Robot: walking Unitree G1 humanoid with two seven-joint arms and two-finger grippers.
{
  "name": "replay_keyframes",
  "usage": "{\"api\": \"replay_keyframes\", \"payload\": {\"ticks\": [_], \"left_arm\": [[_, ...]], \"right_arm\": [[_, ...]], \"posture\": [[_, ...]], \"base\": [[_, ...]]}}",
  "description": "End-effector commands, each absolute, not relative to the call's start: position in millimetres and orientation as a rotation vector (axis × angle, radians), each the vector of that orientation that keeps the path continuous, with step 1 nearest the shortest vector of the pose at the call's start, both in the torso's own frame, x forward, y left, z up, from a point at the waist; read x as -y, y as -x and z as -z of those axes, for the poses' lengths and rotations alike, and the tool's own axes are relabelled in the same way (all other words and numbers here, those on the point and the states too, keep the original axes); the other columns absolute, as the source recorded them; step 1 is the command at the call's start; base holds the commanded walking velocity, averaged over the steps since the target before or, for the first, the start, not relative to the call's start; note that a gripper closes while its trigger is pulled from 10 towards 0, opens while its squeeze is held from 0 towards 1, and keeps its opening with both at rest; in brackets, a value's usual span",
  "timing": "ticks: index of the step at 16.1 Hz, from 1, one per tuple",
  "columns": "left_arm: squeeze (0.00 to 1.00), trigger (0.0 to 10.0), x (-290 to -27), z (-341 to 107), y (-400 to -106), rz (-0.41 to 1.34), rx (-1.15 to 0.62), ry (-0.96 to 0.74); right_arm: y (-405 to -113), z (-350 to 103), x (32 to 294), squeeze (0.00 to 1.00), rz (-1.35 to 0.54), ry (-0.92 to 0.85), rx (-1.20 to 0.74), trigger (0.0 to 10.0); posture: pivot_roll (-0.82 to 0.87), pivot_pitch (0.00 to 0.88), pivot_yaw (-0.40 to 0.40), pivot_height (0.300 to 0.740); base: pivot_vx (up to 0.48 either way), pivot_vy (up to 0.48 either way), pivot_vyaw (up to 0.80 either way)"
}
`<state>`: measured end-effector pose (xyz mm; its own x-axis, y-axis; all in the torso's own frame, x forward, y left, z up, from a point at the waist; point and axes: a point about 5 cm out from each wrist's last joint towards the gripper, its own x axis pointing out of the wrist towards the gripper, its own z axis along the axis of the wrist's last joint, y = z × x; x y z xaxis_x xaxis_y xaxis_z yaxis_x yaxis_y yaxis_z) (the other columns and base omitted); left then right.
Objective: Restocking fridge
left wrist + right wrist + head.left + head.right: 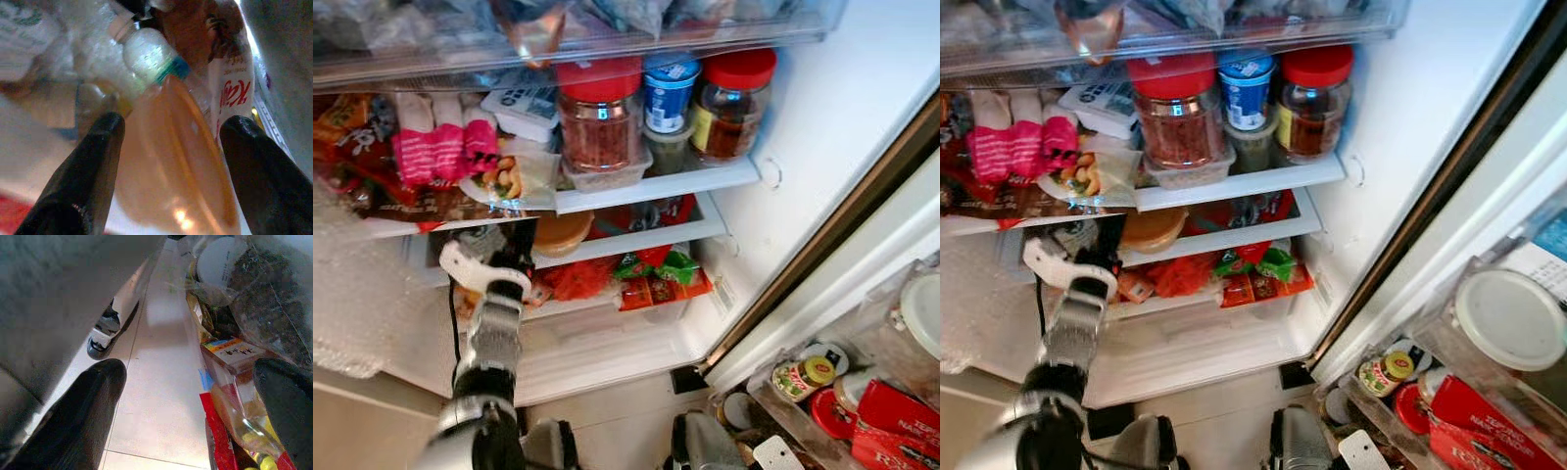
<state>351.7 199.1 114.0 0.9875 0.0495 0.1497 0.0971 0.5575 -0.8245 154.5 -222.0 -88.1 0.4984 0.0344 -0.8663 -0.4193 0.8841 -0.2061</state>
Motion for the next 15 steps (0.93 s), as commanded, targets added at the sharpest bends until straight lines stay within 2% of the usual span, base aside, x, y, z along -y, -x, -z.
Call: {"api": "replay_keyframes", "payload": {"ticks": [1,11,15], "left_arm": [[0.0,10.0,-197,-115,-349,0.037,0.156,0.989],[0.0,10.0,-186,-114,-325,0.113,0.076,1.042],[0.0,10.0,-180,-116,-333,0.134,0.058,1.058]], "right_arm": [[-141,94,222,0.0,-0.284,0.409,-1.065,10.0],[-141,94,222,0.0,-0.287,0.415,-1.066,10.0],[-140,94,222,0.0,-0.289,0.419,-1.069,10.0]], "posture": [[-0.18,0.18,-0.018,0.643],[-0.18,0.176,-0.014,0.643],[-0.18,0.171,-0.015,0.643]], "base": [[0.0,0.0,0.0],[0.0,0.0,0.0],[0.0,0.0,0.0]]}}
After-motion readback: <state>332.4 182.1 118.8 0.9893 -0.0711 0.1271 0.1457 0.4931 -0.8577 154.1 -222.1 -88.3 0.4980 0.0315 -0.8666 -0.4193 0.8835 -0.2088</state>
